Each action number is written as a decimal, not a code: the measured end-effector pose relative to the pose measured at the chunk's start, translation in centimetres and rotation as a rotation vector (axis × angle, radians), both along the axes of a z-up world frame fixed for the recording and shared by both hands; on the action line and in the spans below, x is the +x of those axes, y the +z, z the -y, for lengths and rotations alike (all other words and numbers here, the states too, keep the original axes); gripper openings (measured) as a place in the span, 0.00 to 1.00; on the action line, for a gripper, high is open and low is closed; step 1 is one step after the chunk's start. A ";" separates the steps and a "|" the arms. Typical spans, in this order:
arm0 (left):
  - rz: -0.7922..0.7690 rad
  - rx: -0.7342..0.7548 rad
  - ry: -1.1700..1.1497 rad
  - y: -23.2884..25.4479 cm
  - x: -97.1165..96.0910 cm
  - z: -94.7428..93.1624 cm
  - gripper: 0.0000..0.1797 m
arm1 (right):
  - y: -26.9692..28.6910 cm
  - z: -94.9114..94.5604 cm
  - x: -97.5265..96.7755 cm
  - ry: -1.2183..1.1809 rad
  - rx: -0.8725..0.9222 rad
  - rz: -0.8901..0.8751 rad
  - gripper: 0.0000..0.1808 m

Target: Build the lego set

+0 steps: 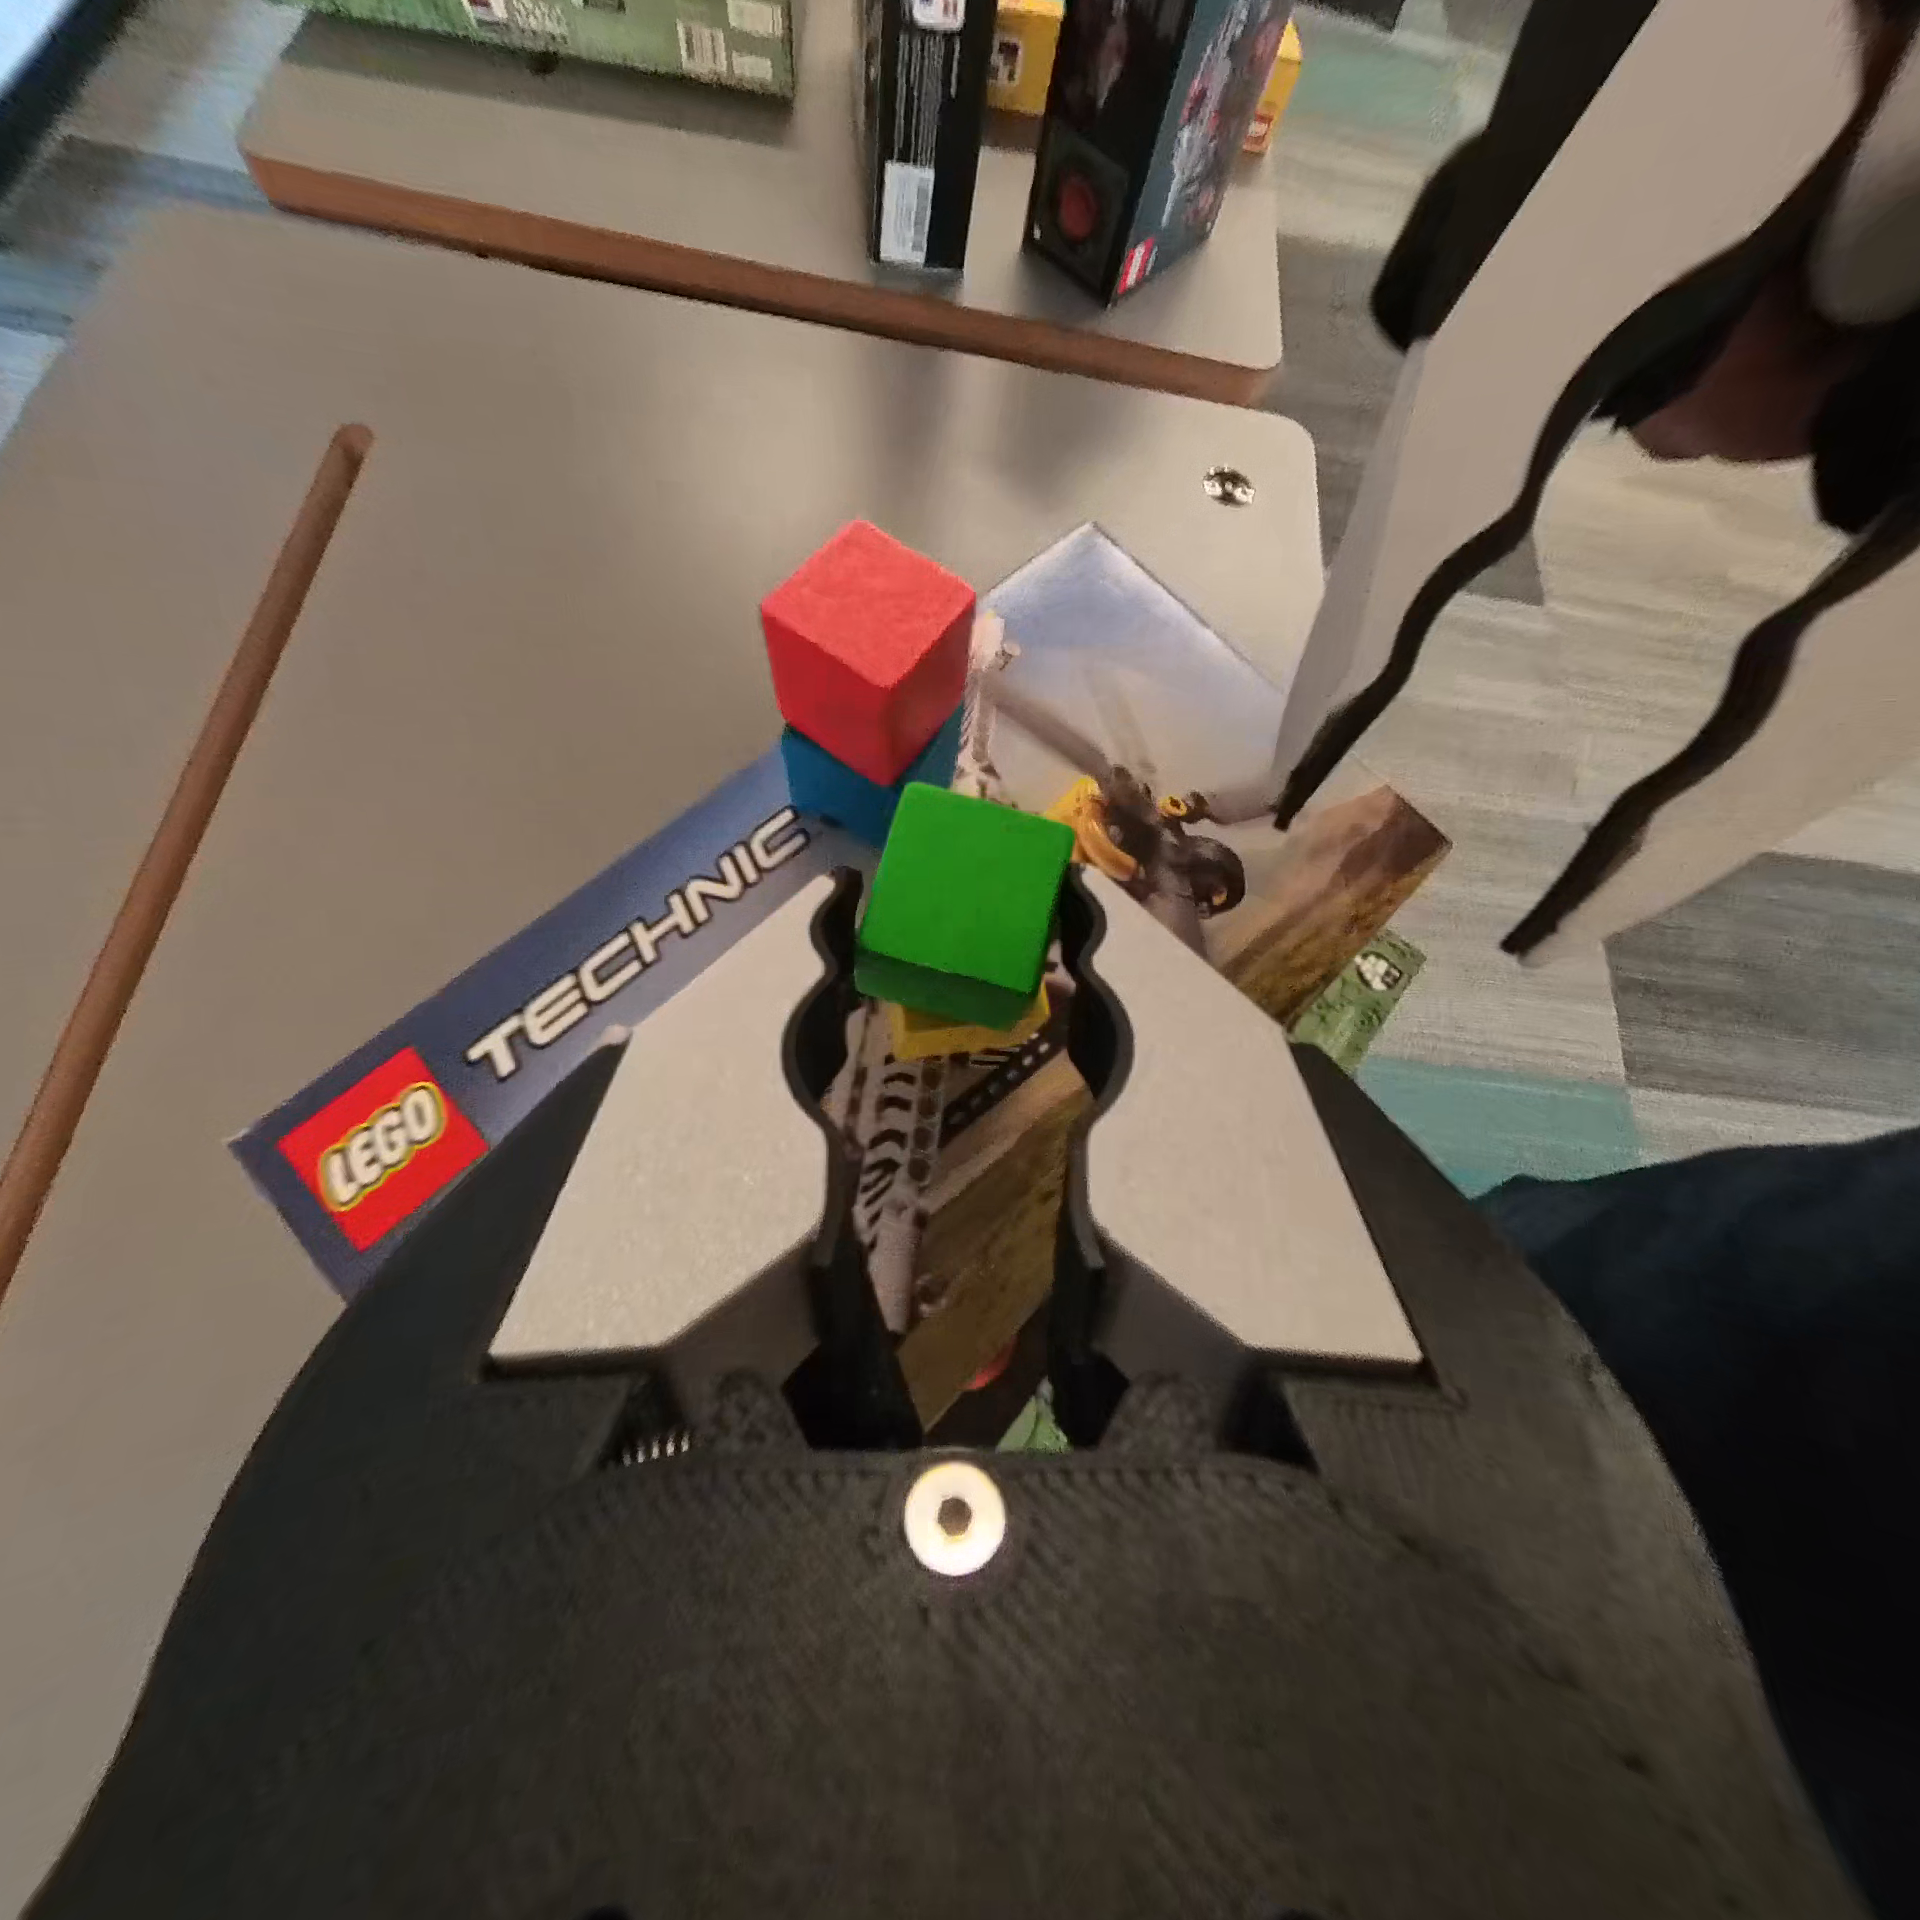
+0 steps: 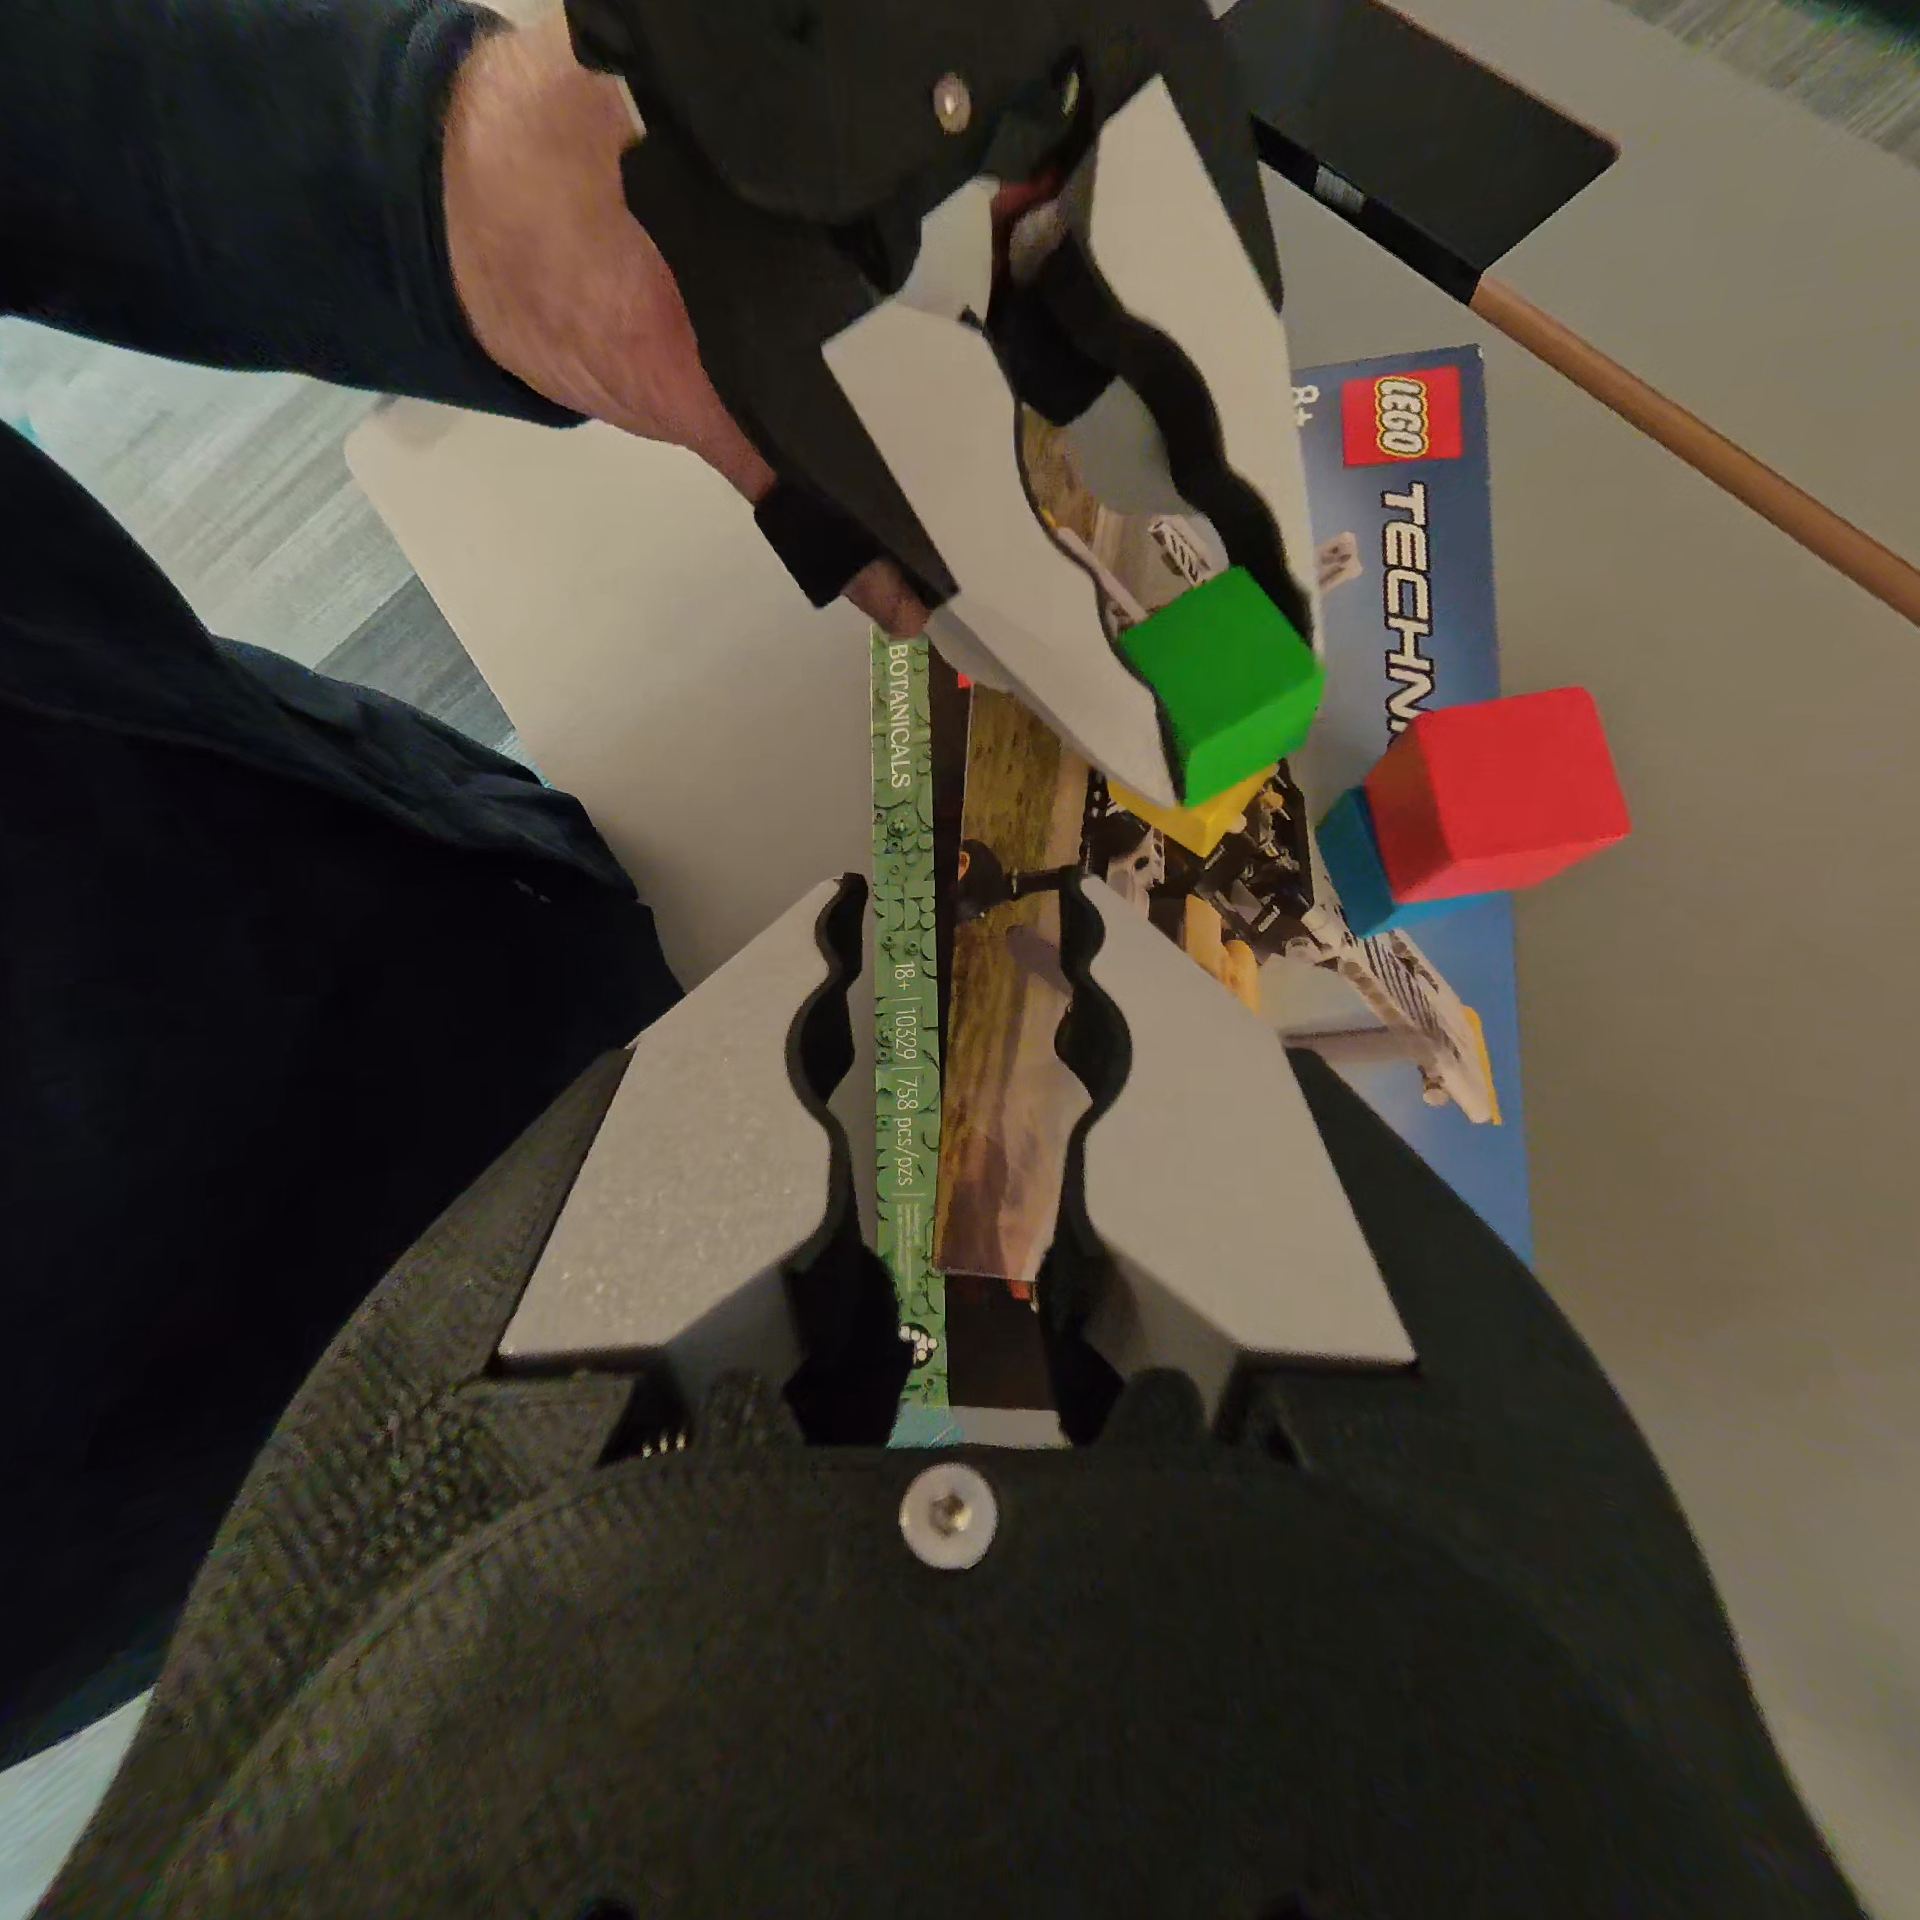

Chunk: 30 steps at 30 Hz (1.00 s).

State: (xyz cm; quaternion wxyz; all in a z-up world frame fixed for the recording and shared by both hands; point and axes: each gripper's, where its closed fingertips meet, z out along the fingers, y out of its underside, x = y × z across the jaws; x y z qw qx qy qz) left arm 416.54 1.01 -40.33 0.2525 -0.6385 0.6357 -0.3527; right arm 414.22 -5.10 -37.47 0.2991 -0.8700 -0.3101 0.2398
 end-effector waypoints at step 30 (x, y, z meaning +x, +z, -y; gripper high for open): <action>0.038 0.005 0.120 1.0 -1.1 -2.0 0.18 | -6.0 -7.9 4.1 -0.030 0.062 -0.004 0.21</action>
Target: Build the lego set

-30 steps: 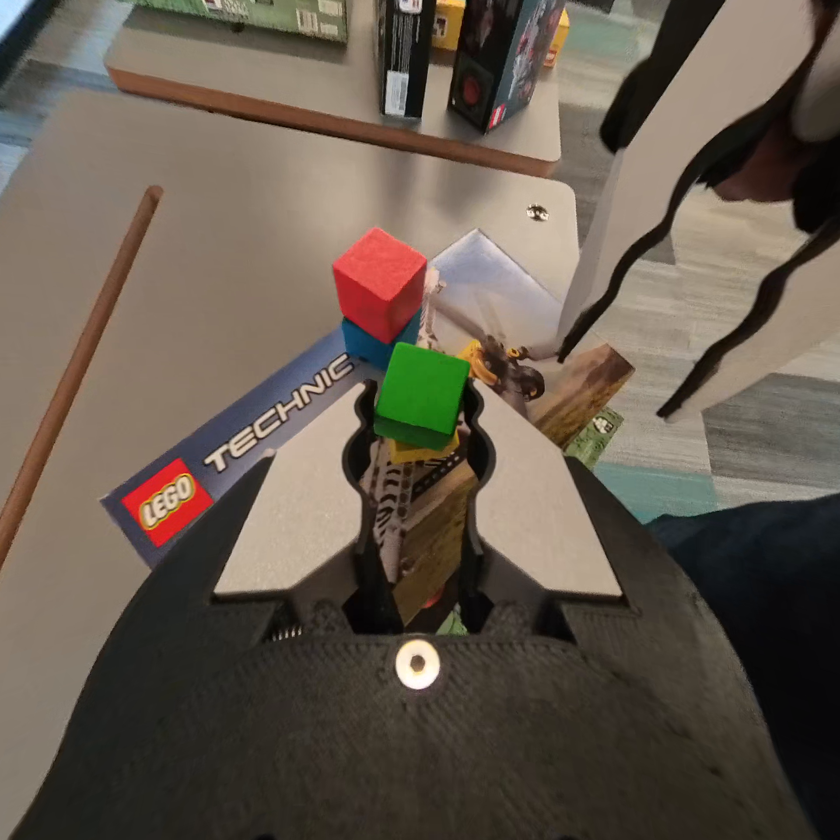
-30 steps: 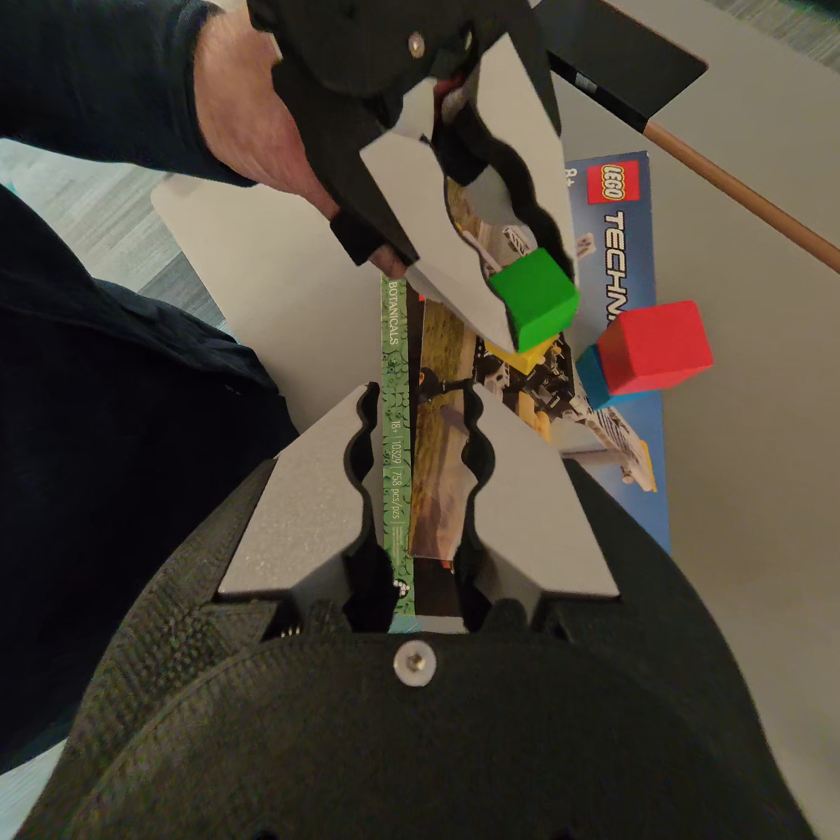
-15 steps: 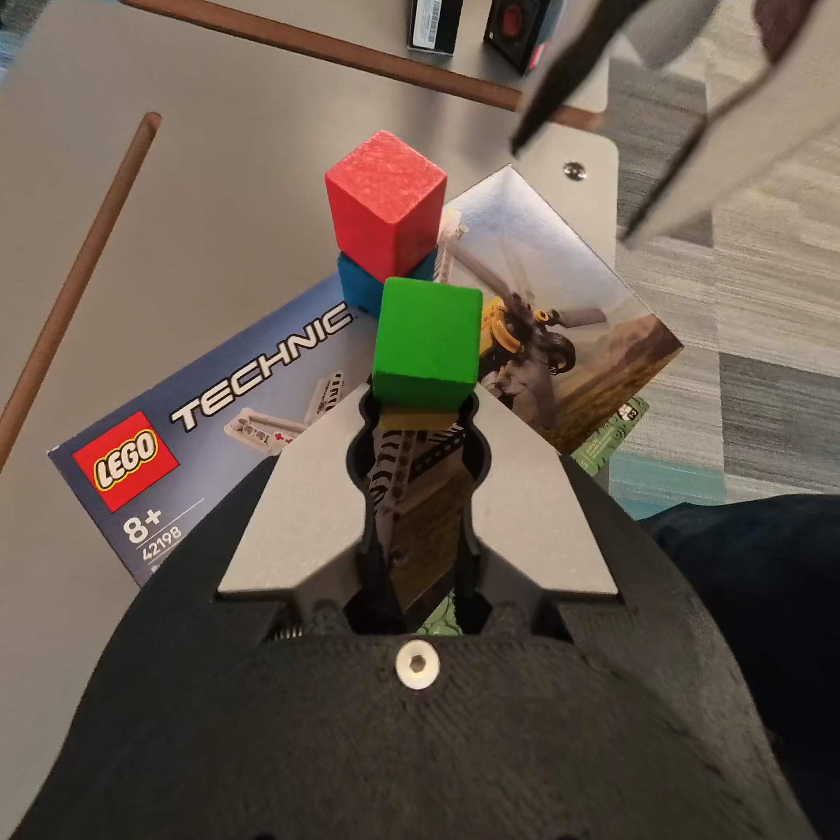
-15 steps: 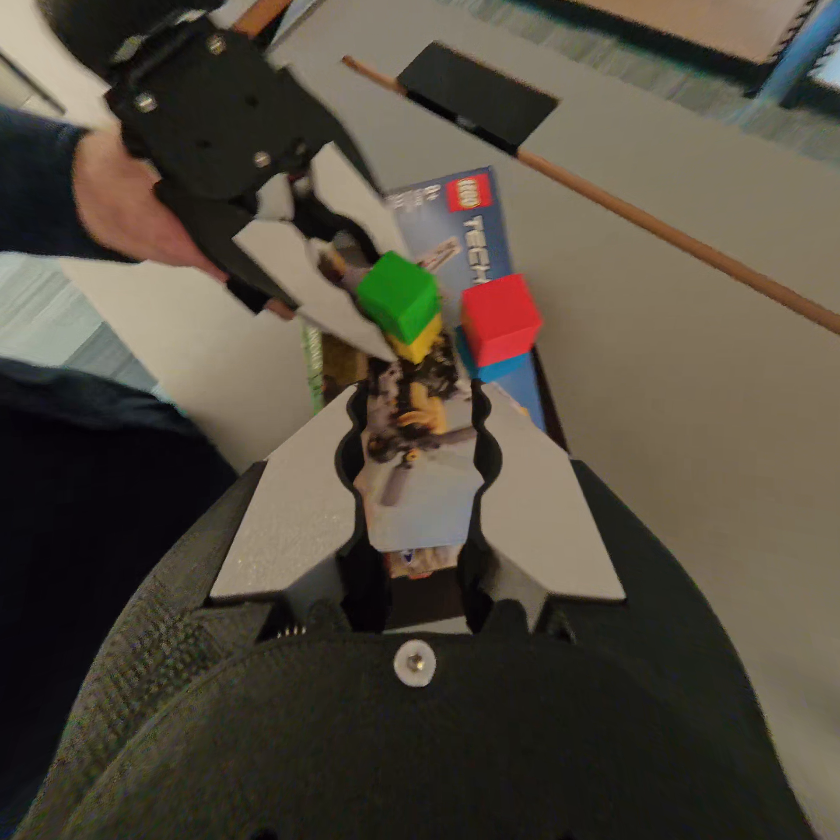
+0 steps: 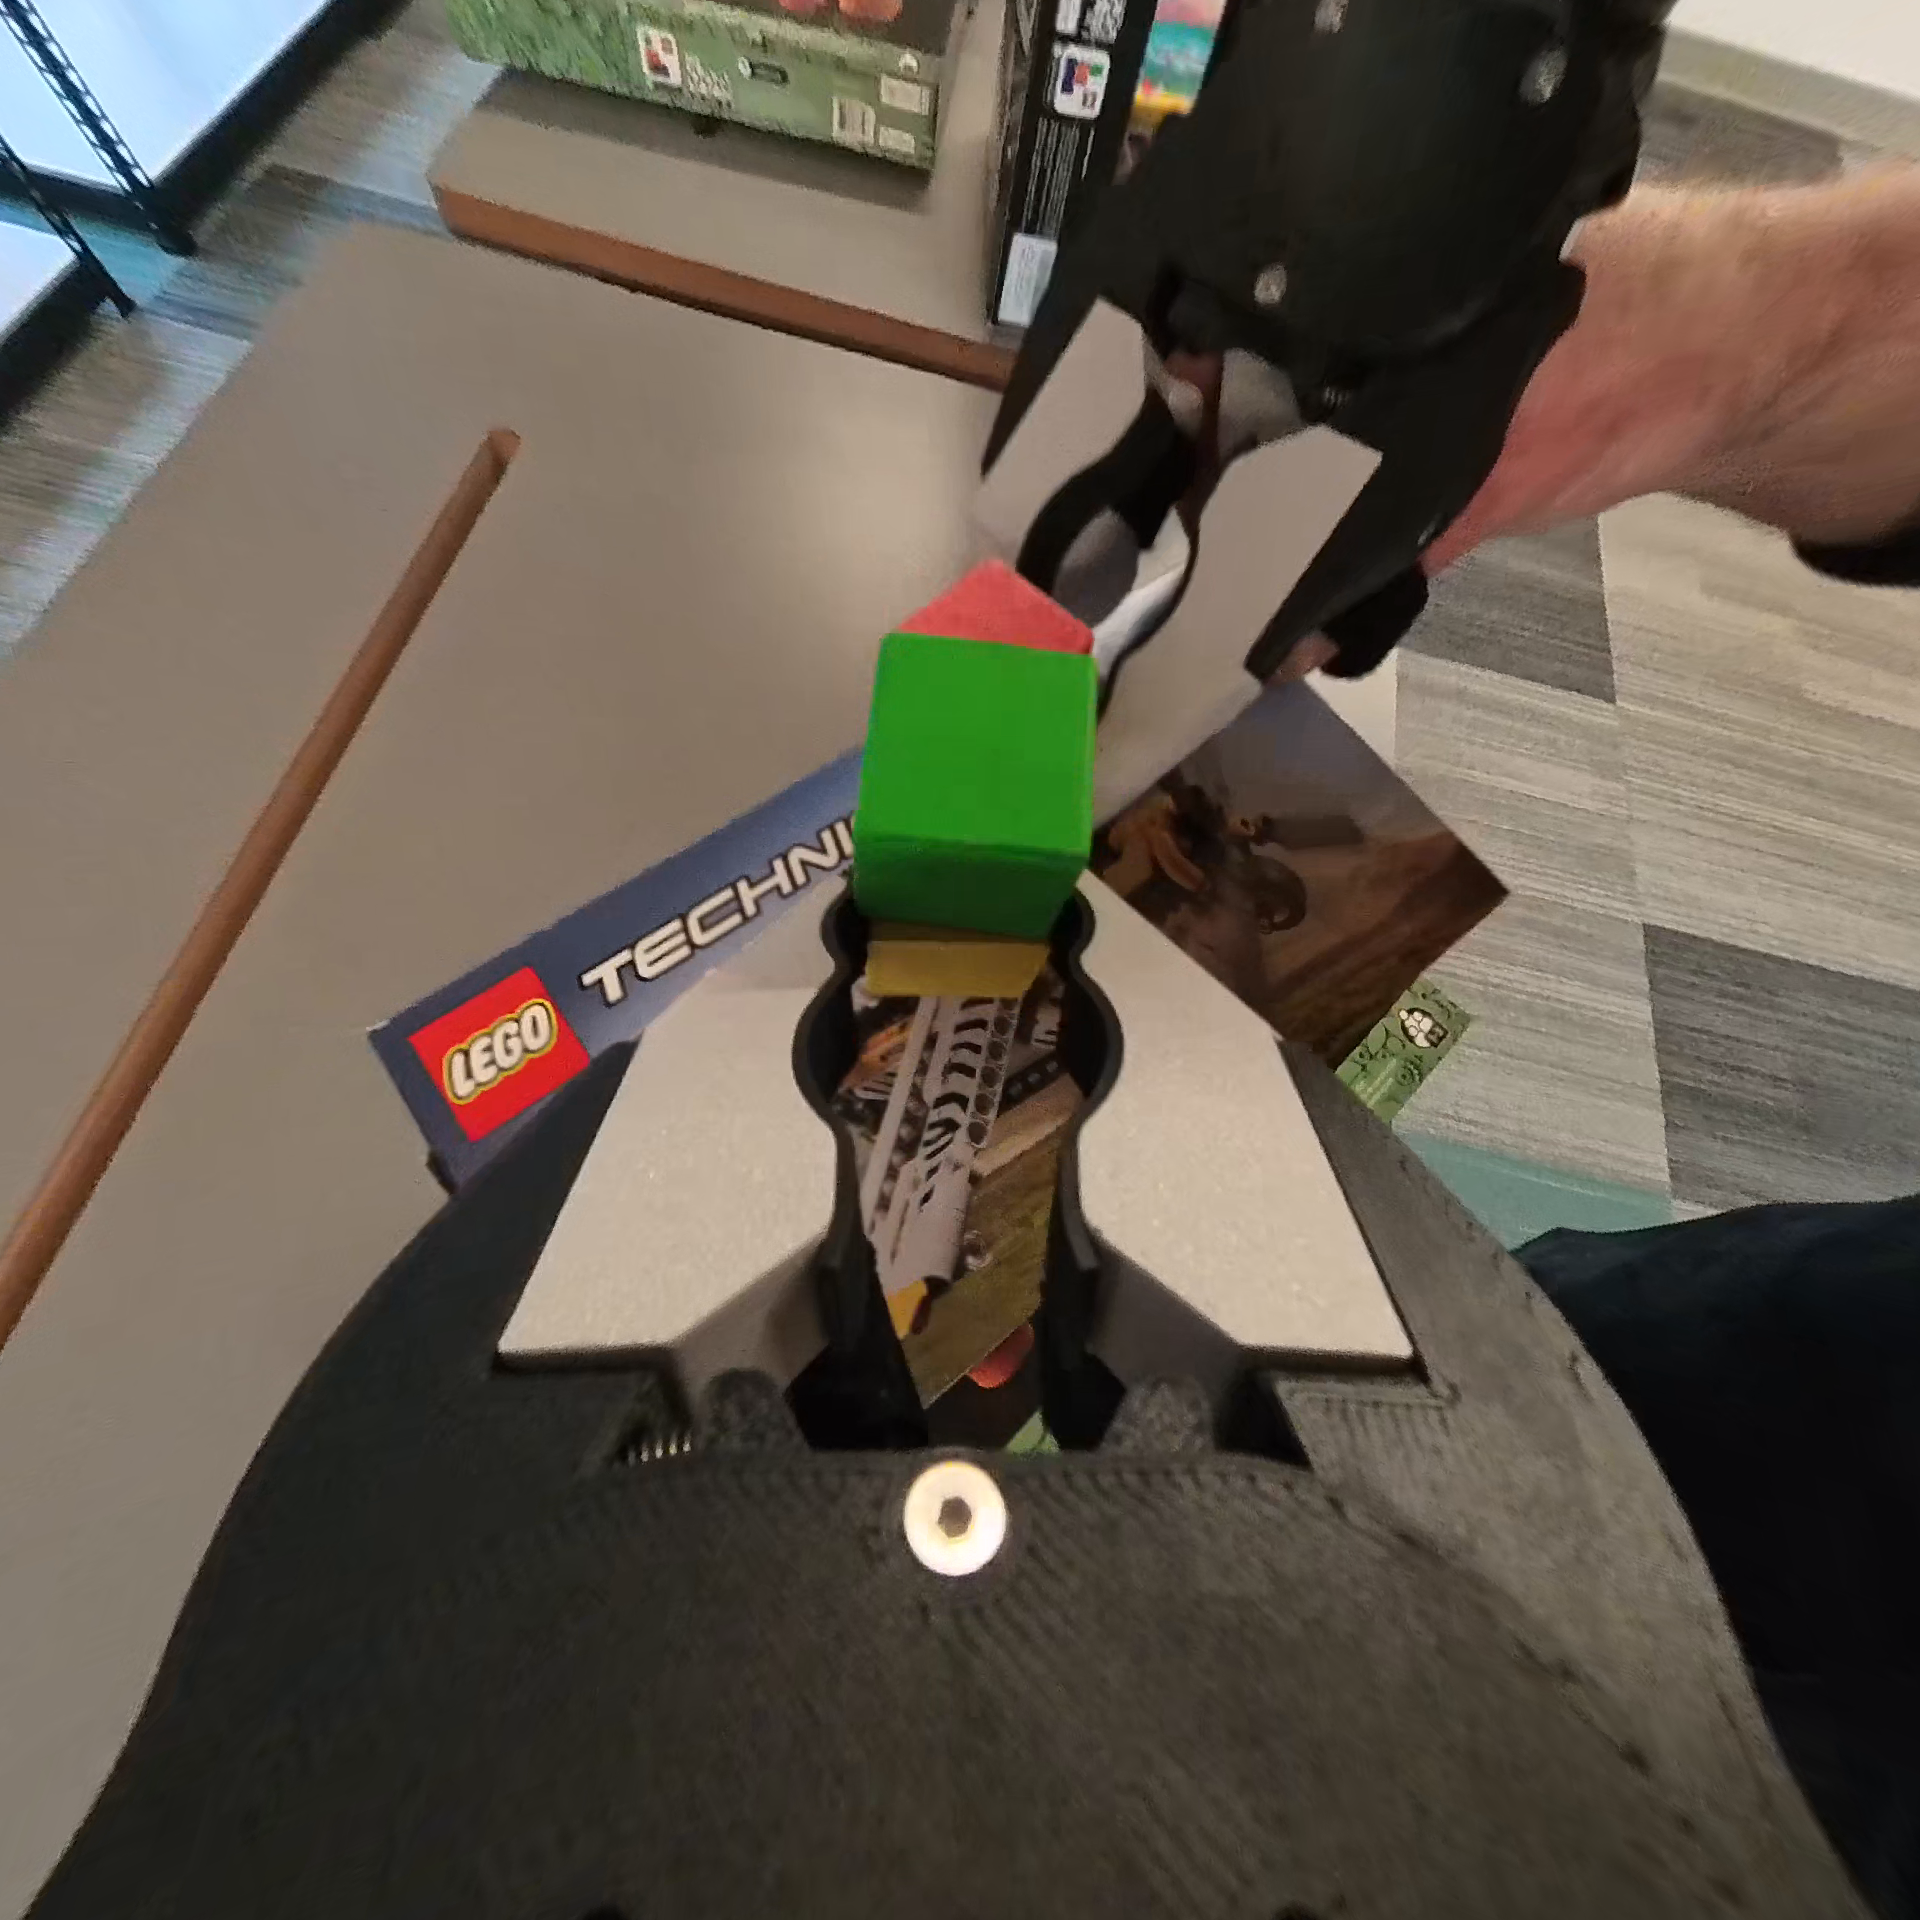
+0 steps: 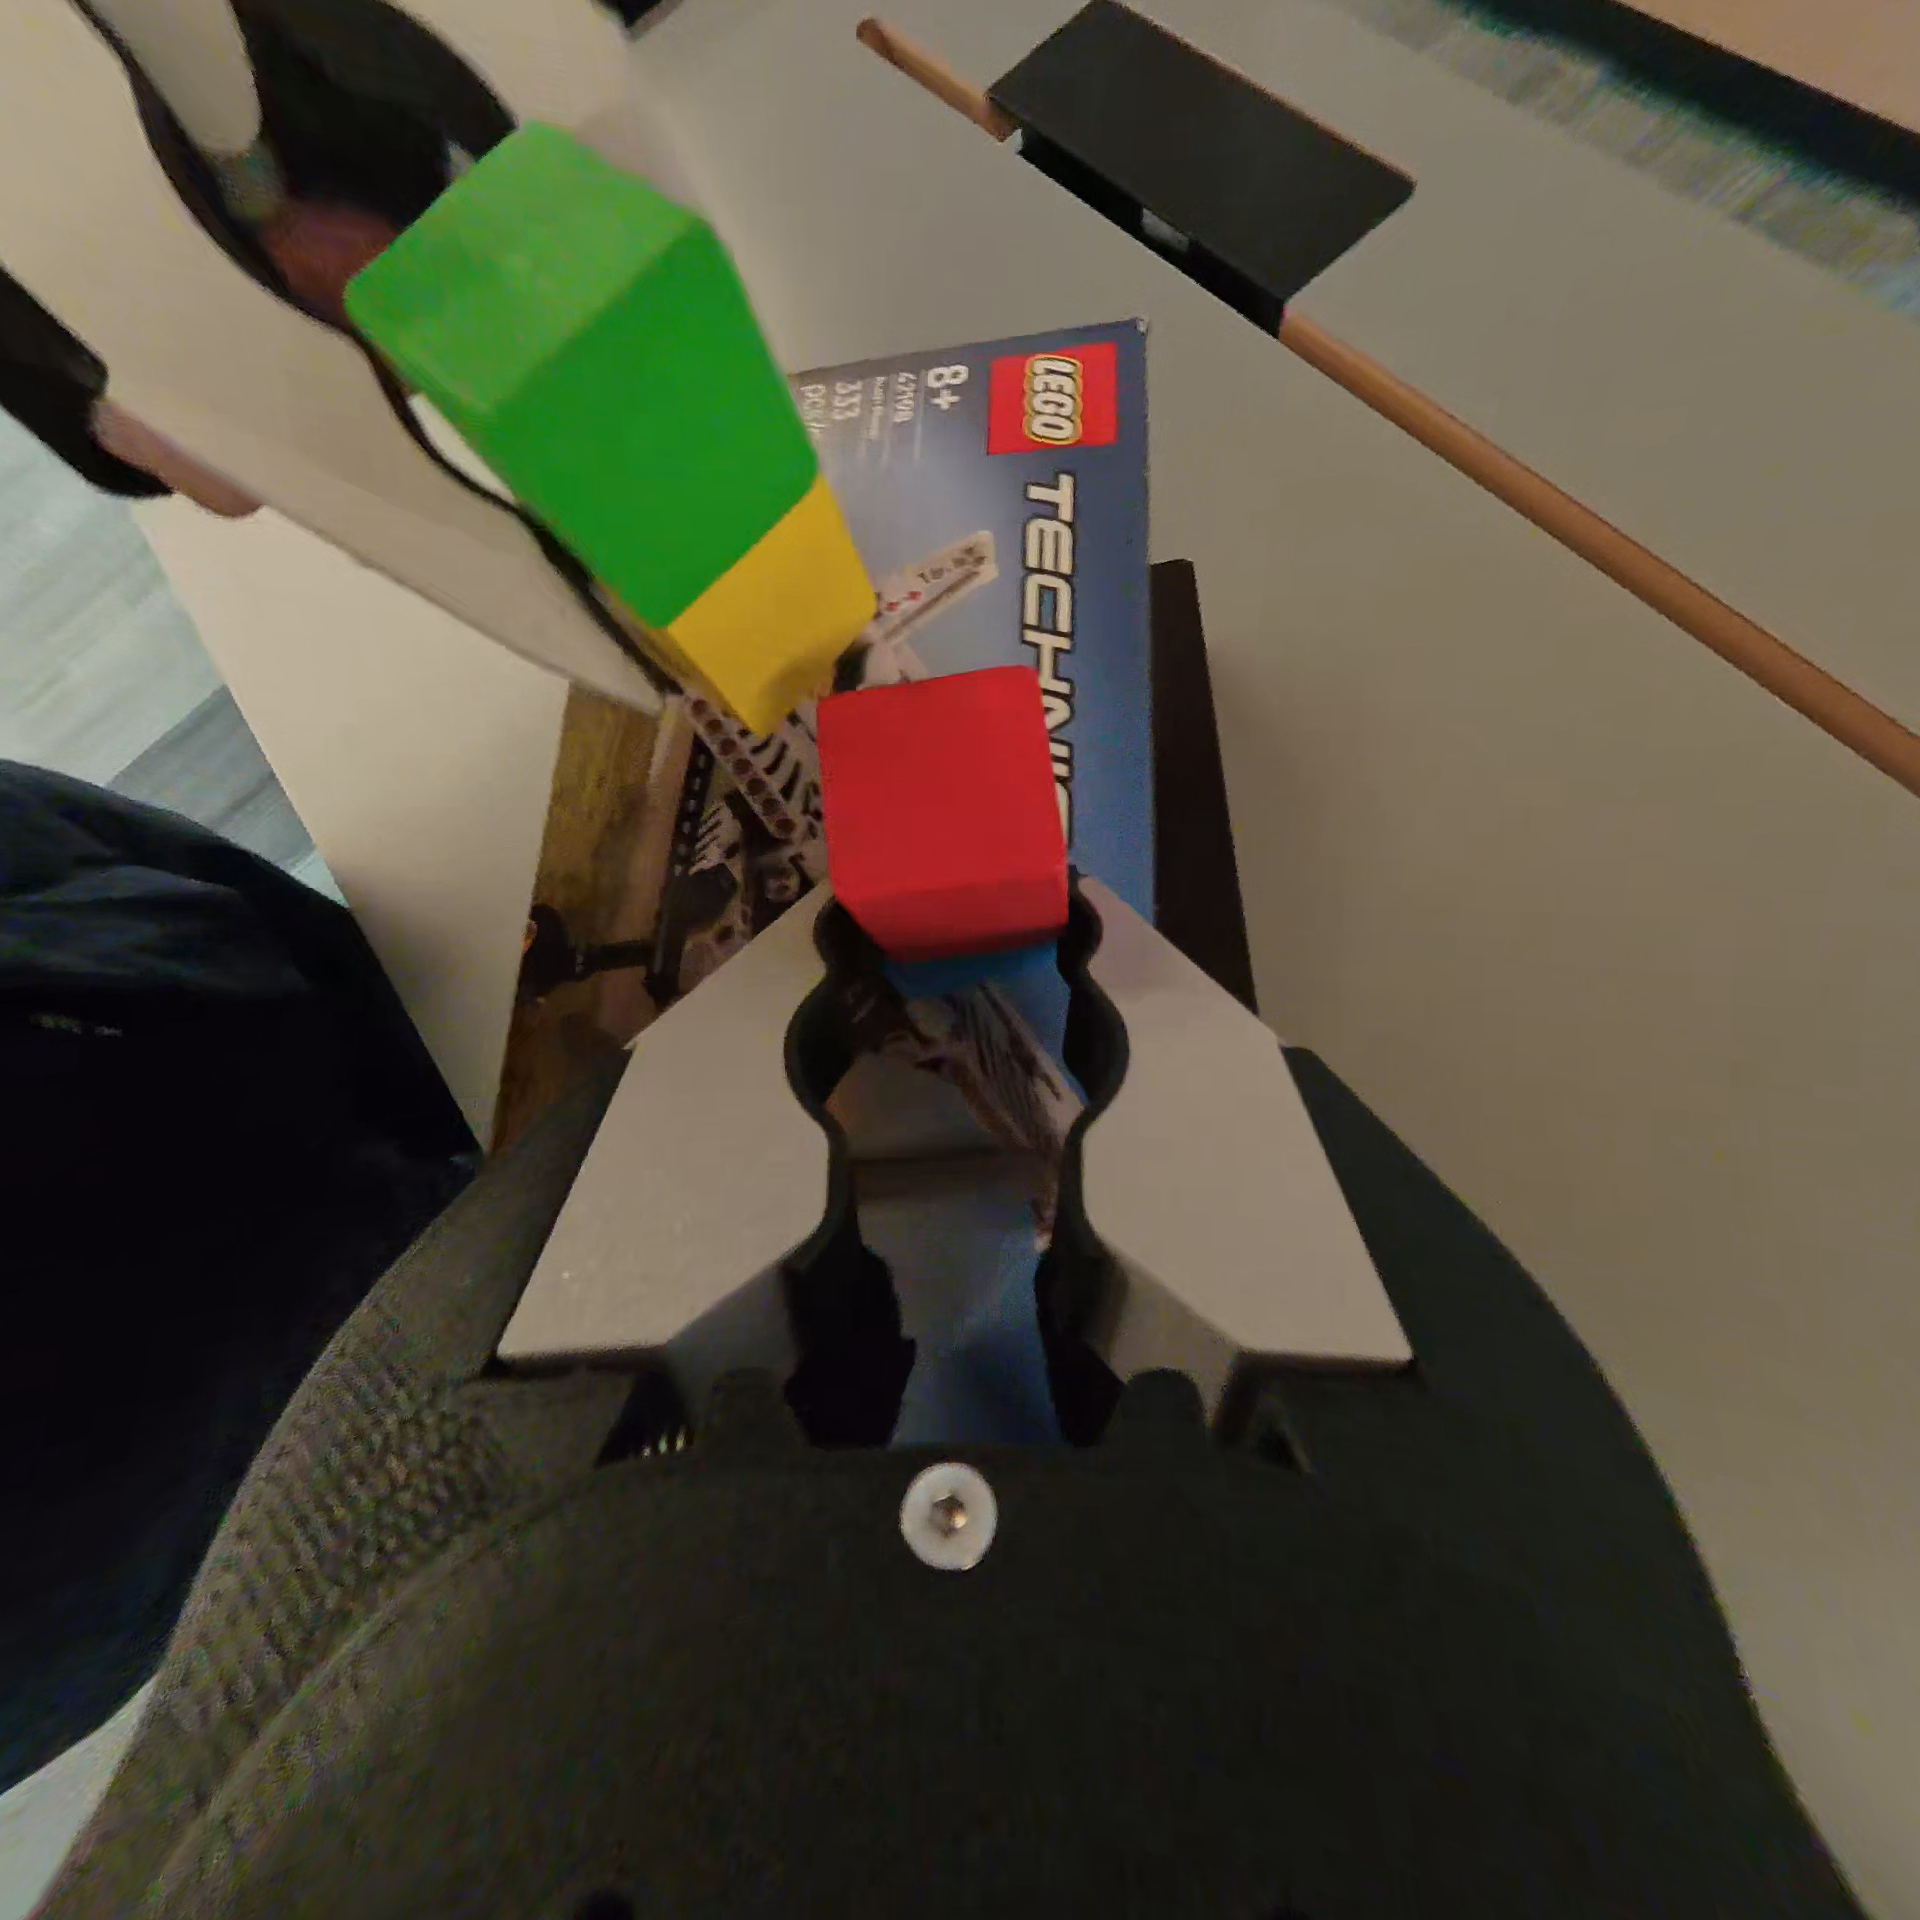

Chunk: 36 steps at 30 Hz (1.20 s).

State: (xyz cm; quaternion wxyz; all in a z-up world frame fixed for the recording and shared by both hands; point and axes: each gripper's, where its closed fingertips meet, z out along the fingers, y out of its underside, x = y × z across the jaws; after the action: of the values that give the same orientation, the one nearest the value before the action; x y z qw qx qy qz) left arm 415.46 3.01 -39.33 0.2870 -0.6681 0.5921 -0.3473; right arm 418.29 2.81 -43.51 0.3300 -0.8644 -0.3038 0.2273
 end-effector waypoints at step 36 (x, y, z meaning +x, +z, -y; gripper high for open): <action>-0.017 0.029 -0.212 1.7 2.3 2.5 0.19 | -0.2 0.9 -4.3 0.065 -0.028 0.007 0.22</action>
State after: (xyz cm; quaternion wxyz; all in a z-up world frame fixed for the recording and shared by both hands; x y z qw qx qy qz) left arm 417.73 0.52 -37.65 0.2533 -0.6002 0.6670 -0.3616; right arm 413.95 1.88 -43.68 0.3091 -0.8594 -0.3298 0.2392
